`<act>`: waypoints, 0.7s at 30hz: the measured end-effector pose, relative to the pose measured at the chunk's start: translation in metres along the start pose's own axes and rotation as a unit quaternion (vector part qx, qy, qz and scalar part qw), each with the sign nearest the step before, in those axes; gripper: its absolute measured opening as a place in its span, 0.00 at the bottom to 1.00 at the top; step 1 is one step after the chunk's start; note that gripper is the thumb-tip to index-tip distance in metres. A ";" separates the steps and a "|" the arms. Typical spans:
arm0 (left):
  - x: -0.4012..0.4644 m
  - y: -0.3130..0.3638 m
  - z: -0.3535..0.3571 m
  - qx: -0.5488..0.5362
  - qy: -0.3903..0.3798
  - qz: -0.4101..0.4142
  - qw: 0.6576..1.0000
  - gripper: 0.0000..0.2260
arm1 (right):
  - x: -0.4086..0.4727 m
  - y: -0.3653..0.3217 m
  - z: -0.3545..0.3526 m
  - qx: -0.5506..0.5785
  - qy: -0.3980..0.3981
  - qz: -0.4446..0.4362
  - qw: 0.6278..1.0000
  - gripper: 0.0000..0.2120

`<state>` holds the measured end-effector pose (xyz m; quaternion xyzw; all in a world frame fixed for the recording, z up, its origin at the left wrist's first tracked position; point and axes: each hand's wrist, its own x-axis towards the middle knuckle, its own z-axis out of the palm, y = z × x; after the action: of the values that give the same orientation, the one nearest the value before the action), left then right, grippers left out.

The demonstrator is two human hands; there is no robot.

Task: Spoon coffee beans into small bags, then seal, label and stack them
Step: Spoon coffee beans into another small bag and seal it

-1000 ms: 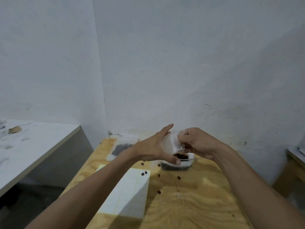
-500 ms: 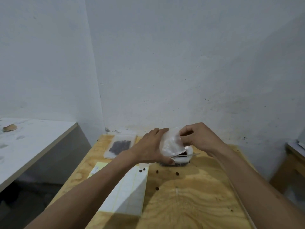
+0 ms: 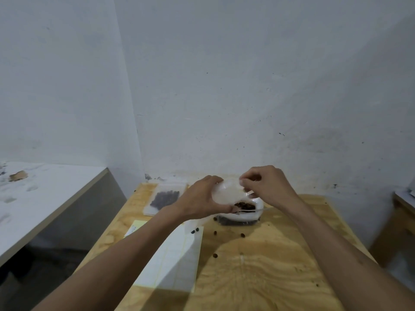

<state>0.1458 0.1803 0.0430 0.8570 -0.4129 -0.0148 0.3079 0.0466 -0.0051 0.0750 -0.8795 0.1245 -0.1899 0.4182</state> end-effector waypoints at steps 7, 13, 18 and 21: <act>0.002 -0.020 -0.010 -0.009 0.014 -0.088 0.996 0.33 | -0.005 0.055 -0.006 -0.286 -0.026 0.157 0.945 0.24; 0.006 -0.017 0.001 -0.054 -0.070 -0.145 0.985 0.30 | -0.003 0.060 0.003 -0.206 -0.039 0.171 0.963 0.21; 0.014 -0.017 0.014 -0.151 -0.123 -0.193 0.962 0.33 | -0.003 0.059 0.002 -0.177 0.007 0.094 0.980 0.19; 0.019 -0.017 0.019 -0.148 -0.143 -0.227 0.952 0.38 | -0.006 0.059 -0.003 -0.216 0.066 0.020 0.974 0.15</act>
<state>0.1648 0.1647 0.0231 0.8619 -0.2404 -0.2672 0.3576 0.0358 -0.0416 0.0290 -0.9318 0.2076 -0.2079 0.2133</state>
